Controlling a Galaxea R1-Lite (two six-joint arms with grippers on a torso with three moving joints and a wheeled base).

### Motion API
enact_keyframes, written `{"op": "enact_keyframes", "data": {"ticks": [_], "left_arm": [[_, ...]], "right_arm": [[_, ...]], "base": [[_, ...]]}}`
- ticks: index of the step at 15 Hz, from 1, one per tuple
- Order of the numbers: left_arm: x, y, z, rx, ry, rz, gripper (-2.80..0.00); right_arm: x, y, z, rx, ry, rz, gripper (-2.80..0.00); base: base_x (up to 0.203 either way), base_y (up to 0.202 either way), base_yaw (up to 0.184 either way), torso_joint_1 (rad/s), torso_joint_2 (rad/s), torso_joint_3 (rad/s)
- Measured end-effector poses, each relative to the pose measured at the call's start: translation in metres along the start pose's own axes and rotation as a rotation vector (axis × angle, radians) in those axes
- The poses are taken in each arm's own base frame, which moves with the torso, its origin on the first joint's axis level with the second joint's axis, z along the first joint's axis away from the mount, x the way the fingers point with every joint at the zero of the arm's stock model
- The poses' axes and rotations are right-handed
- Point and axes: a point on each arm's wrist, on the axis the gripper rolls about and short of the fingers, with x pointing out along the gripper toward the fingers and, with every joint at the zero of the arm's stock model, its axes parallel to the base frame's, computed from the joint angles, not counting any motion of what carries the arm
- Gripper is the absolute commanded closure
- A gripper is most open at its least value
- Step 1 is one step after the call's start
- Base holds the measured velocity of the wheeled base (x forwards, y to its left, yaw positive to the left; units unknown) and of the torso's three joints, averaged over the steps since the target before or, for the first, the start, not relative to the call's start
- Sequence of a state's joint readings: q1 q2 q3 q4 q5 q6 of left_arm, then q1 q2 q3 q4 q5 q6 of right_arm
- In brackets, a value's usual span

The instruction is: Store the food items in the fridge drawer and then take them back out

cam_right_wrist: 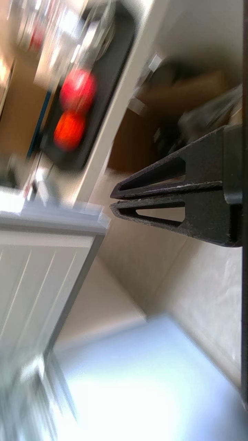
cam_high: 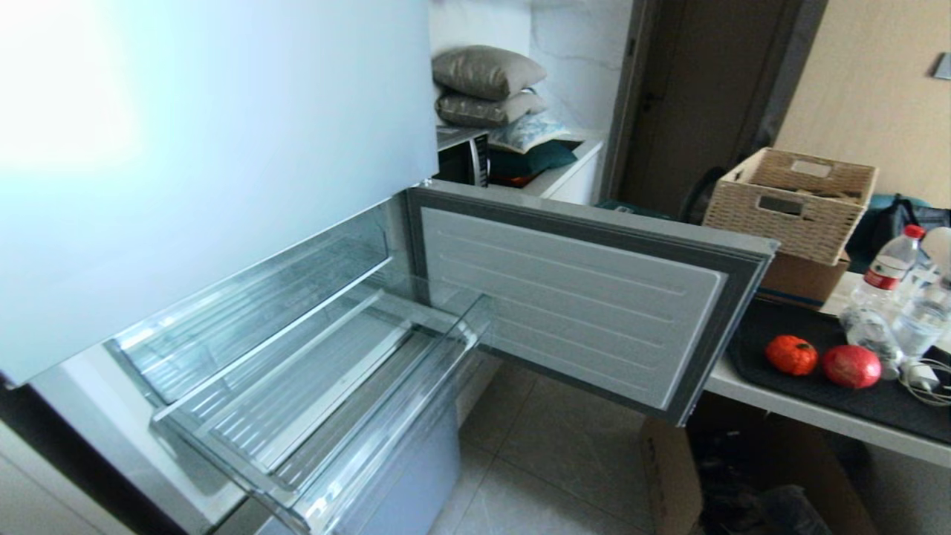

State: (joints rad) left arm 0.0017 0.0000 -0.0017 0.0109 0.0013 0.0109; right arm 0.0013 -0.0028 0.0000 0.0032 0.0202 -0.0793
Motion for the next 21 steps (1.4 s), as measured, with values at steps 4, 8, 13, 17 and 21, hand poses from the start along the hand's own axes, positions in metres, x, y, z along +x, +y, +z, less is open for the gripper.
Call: {"op": "enact_keyframes", "data": {"ticks": [4, 8, 13, 17, 21], "left_arm": [[0.0, 0.0, 0.0, 0.0, 0.0, -0.001, 0.0], [0.0, 0.0, 0.0, 0.0, 0.0, 0.0, 0.0], [0.0, 0.0, 0.0, 0.0, 0.0, -0.001, 0.0], [0.0, 0.0, 0.0, 0.0, 0.0, -0.001, 0.0], [0.0, 0.0, 0.0, 0.0, 0.0, 0.0, 0.0]], "right_arm": [[0.0, -0.0003, 0.0002, 0.036, -0.002, -0.011, 0.0], [0.0, -0.0003, 0.0003, 0.039, -0.002, -0.011, 0.0], [0.0, -0.0003, 0.0003, 0.038, -0.002, -0.01, 0.0], [0.0, -0.0002, 0.0003, 0.039, -0.002, -0.011, 0.0], [0.0001, -0.0002, 0.0003, 0.04, -0.001, -0.009, 0.0]], "base": [[0.001, -0.009, 0.179, 0.002, 0.0, 0.003], [0.001, -0.008, 0.175, 0.001, 0.0, 0.005], [0.001, -0.003, 0.071, 0.003, 0.0, 0.001], [0.0, 0.0, 0.0, 0.0, 0.0, 0.0], [0.0, 0.0, 0.0, 0.0, 0.0, 0.0]]}}
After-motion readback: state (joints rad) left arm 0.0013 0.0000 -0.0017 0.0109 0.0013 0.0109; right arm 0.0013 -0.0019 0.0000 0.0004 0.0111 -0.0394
